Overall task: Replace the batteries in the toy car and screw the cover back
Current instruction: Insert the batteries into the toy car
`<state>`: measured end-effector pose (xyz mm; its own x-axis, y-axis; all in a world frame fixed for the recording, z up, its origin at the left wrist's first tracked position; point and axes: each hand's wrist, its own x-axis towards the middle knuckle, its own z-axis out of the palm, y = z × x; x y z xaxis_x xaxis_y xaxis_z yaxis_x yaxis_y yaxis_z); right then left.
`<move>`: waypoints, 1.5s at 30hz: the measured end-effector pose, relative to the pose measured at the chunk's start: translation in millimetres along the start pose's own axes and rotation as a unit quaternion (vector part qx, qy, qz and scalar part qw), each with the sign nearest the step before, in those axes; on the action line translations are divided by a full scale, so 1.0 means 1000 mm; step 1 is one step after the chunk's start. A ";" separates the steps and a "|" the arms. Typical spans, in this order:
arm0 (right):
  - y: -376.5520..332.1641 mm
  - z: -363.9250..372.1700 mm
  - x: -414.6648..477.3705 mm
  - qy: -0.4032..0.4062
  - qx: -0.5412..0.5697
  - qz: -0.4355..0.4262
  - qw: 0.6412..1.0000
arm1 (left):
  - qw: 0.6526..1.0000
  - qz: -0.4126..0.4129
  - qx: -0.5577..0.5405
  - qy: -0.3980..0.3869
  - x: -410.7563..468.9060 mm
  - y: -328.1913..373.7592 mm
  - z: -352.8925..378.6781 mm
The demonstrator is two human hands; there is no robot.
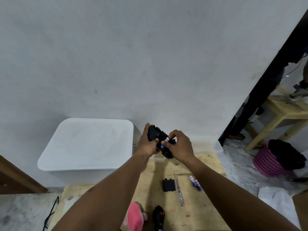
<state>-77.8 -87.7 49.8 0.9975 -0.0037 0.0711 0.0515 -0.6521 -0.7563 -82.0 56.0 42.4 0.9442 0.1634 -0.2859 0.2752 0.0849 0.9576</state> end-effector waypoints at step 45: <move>-0.005 -0.032 0.024 -0.147 0.433 0.355 0.815 | 0.983 -0.077 0.133 -0.097 0.003 0.002 -0.013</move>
<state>-55.7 -109.1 76.2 0.7527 0.1180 -0.6477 -0.6561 0.2159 -0.7232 -80.7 69.4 43.4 0.8975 -0.0239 -0.4404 0.4305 -0.1702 0.8864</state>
